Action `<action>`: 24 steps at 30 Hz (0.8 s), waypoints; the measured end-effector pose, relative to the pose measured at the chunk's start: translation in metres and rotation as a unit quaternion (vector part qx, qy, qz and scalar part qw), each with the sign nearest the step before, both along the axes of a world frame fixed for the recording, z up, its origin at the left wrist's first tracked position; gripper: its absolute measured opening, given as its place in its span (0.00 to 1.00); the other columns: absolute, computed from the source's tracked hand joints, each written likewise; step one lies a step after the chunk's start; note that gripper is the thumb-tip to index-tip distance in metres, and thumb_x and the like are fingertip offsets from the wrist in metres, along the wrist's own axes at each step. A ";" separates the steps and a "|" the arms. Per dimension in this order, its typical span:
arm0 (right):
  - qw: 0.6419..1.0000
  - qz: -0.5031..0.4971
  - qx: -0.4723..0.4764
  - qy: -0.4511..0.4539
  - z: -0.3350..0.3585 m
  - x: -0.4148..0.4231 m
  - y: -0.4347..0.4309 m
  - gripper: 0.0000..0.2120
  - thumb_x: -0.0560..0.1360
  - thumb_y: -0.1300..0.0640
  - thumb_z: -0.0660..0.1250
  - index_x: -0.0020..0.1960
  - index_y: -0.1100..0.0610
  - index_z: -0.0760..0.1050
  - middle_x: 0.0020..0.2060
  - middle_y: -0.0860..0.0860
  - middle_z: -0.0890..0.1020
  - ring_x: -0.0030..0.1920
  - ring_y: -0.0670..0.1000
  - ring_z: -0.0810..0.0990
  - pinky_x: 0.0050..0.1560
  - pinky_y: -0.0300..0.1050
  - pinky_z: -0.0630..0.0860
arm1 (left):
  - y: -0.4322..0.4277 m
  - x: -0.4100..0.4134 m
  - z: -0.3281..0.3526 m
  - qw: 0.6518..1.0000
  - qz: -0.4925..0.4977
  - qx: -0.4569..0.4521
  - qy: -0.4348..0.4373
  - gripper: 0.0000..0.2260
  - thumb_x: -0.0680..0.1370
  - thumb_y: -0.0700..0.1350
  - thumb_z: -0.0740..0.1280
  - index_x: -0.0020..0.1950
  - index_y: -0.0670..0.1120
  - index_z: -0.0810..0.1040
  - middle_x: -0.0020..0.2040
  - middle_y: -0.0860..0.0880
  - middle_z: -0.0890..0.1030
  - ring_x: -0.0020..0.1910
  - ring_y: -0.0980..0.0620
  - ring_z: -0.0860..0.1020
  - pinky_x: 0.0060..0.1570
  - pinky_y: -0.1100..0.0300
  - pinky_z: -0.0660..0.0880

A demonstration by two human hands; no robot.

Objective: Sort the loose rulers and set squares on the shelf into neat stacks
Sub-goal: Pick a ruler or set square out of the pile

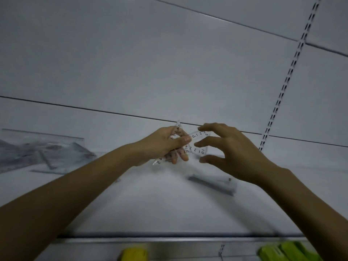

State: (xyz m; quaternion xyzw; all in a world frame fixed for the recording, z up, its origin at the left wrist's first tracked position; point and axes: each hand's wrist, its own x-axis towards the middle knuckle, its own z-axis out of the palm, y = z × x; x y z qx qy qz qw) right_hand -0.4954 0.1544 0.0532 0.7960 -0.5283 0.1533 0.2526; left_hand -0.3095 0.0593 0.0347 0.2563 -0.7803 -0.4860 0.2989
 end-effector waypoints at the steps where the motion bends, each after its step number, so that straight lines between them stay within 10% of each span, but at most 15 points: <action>1: 1.000 -0.005 0.005 -0.007 -0.001 -0.012 0.003 0.16 0.70 0.47 0.72 0.56 0.51 0.80 0.63 0.51 0.76 0.60 0.54 0.76 0.58 0.49 0.71 | 0.002 -0.013 -0.001 1.000 0.001 0.007 0.004 0.16 0.77 0.55 0.62 0.55 0.44 0.73 0.38 0.44 0.84 0.29 0.50 0.76 0.33 0.59 0.73; 12: 0.996 0.034 -0.066 -0.054 -0.008 -0.033 -0.063 0.06 0.74 0.56 0.68 0.43 0.53 0.84 0.38 0.48 0.85 0.33 0.50 0.81 0.40 0.42 0.73 | -0.046 0.000 -0.034 0.945 0.307 0.027 0.107 0.11 0.82 0.49 0.56 0.52 0.42 0.73 0.40 0.44 0.83 0.27 0.50 0.77 0.27 0.62 0.68; 20: 0.980 -0.054 0.078 0.172 -0.030 0.034 -0.128 0.16 0.77 0.57 0.58 0.31 0.55 0.62 0.28 0.50 0.67 0.29 0.51 0.64 0.41 0.43 0.57 | -0.069 0.014 -0.034 0.915 0.368 -0.054 0.154 0.02 0.79 0.42 0.61 0.50 0.47 0.73 0.41 0.53 0.84 0.29 0.52 0.74 0.31 0.60 0.69; 24: 0.966 -0.059 0.252 0.008 -0.032 0.033 -0.139 0.20 0.78 0.48 0.58 0.29 0.56 0.66 0.29 0.52 0.70 0.32 0.54 0.70 0.34 0.42 0.63 | -0.068 0.010 -0.030 0.931 0.334 -0.015 0.150 0.04 0.81 0.43 0.59 0.49 0.48 0.73 0.40 0.50 0.84 0.25 0.55 0.70 0.23 0.66 0.66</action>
